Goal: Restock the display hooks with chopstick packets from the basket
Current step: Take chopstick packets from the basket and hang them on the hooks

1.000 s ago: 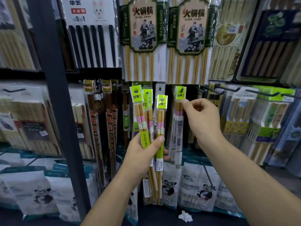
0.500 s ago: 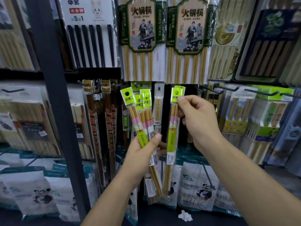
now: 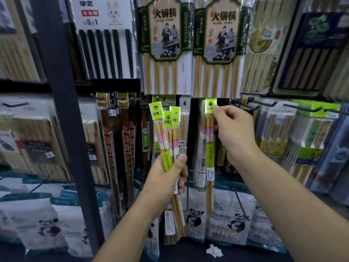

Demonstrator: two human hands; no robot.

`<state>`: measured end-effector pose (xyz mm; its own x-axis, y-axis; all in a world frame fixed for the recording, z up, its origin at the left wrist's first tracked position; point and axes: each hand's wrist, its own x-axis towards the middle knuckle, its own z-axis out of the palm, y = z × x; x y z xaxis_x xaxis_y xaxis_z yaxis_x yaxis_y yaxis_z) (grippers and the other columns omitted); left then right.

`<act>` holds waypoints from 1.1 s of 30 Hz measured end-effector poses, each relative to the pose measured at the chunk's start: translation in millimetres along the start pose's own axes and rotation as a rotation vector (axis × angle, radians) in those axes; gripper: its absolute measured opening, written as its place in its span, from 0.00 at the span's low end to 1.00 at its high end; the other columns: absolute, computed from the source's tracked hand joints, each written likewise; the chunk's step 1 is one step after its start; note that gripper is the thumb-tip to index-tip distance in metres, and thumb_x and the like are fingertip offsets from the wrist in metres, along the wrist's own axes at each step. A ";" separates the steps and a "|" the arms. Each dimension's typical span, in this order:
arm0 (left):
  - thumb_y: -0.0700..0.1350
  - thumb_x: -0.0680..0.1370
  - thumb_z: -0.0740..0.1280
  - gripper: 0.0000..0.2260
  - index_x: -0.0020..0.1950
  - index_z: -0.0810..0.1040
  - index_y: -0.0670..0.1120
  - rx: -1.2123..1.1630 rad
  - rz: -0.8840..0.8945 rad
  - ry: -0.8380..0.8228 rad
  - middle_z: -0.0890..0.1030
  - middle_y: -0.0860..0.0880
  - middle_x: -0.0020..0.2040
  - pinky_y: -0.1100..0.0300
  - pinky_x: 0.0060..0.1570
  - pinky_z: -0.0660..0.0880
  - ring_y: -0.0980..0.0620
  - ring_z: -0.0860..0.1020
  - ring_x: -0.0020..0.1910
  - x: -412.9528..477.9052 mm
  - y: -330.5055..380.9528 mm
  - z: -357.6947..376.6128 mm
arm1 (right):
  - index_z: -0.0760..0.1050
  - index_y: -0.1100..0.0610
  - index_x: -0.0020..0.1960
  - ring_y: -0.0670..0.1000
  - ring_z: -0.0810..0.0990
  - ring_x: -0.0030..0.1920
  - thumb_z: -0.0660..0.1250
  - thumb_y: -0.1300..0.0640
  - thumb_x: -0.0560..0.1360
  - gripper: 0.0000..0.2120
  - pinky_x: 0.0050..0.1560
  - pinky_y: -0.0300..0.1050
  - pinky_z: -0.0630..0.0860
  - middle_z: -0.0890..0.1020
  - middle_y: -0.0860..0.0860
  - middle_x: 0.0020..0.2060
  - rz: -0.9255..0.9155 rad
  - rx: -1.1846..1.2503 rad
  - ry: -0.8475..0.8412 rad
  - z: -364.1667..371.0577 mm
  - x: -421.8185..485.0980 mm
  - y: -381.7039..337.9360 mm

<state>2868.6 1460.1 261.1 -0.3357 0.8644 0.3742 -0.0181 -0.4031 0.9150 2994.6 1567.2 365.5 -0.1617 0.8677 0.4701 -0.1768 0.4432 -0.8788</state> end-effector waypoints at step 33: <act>0.58 0.77 0.70 0.14 0.56 0.83 0.51 -0.104 -0.056 0.001 0.86 0.47 0.50 0.46 0.51 0.82 0.45 0.85 0.53 -2.4 -1.8 6.8 | 0.82 0.53 0.41 0.43 0.76 0.32 0.69 0.54 0.80 0.10 0.32 0.34 0.72 0.81 0.49 0.33 -0.011 -0.031 -0.132 7.0 -28.0 5.4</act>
<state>2875.9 1460.7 259.6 -0.3327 0.8862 0.3225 -0.1342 -0.3830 0.9140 2991.4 1543.7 348.2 -0.2866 0.8265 0.4846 -0.1492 0.4611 -0.8747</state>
